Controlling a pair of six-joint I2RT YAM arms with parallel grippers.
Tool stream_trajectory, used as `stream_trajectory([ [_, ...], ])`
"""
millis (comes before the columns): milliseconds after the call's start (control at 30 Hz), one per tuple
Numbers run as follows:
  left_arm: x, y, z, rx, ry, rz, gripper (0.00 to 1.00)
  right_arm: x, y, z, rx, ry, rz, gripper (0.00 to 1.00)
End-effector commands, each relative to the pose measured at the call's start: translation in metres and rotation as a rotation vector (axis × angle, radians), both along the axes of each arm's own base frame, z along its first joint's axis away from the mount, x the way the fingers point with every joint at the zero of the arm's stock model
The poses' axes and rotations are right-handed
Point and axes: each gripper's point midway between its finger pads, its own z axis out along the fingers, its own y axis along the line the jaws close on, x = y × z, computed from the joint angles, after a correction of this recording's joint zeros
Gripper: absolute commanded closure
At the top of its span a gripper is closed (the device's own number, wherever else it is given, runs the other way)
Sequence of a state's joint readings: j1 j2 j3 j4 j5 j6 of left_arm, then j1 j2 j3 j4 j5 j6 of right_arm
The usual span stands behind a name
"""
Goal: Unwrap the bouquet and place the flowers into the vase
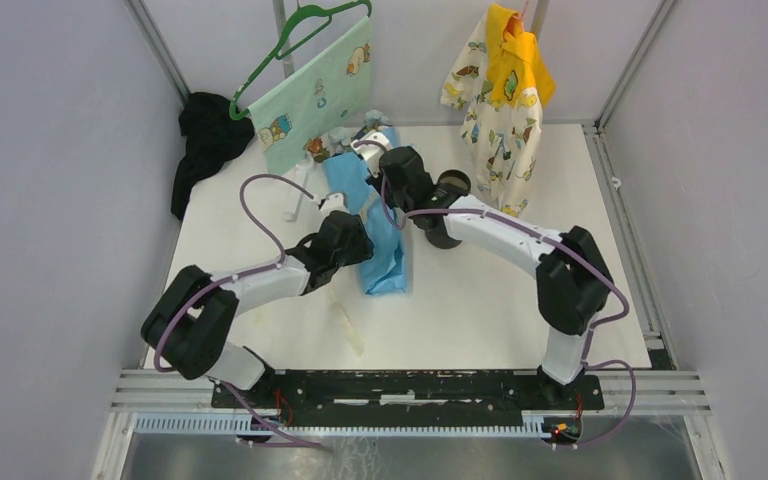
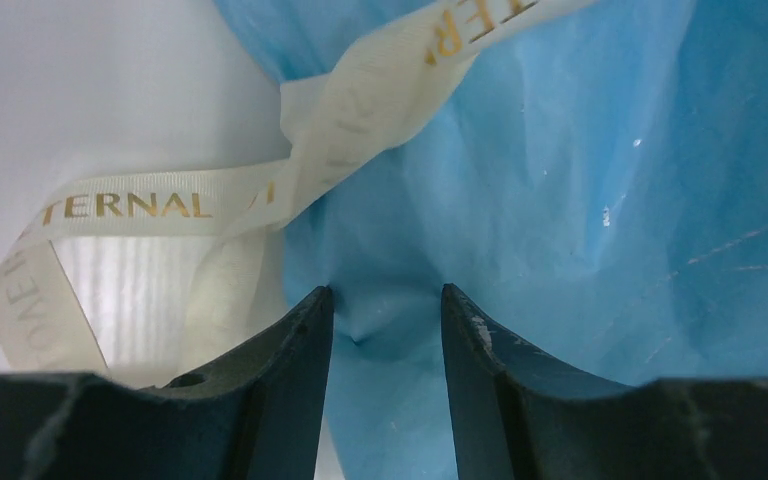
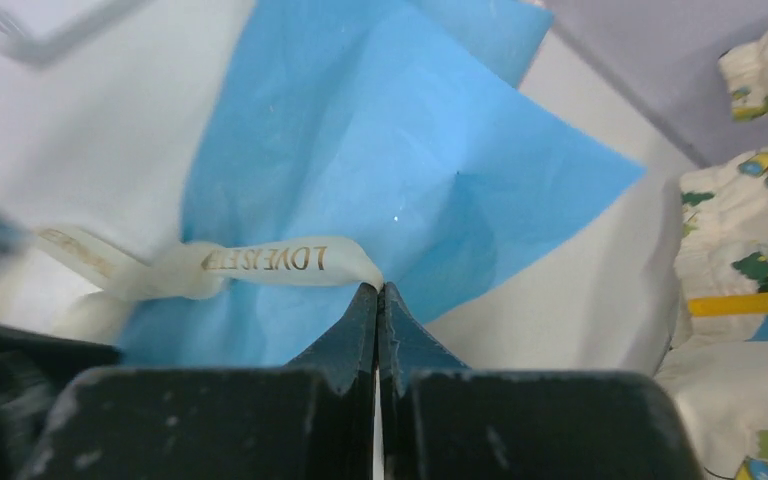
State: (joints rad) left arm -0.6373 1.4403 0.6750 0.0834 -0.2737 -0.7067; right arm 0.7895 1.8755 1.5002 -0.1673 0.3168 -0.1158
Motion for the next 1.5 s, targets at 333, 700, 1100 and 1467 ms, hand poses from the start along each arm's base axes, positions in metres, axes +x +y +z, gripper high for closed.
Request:
stream_trajectory([
  [333,0.033,-0.029,-0.048,0.060,0.092,-0.008,0.49,-0.047,-0.023,0.151,0.351,-0.219,0.062,1.00],
  [700,0.031,-0.020,-0.066,0.114,0.130,0.019,0.49,-0.102,-0.100,0.249,0.483,-0.425,0.000,1.00],
  [1100,0.030,-0.014,-0.064,0.131,0.130,0.037,0.49,-0.183,-0.247,0.328,0.702,-0.690,-0.304,1.00],
  [1467,0.029,-0.011,-0.060,0.132,0.122,0.045,0.49,-0.217,-0.323,0.345,0.771,-0.762,-0.539,1.00],
])
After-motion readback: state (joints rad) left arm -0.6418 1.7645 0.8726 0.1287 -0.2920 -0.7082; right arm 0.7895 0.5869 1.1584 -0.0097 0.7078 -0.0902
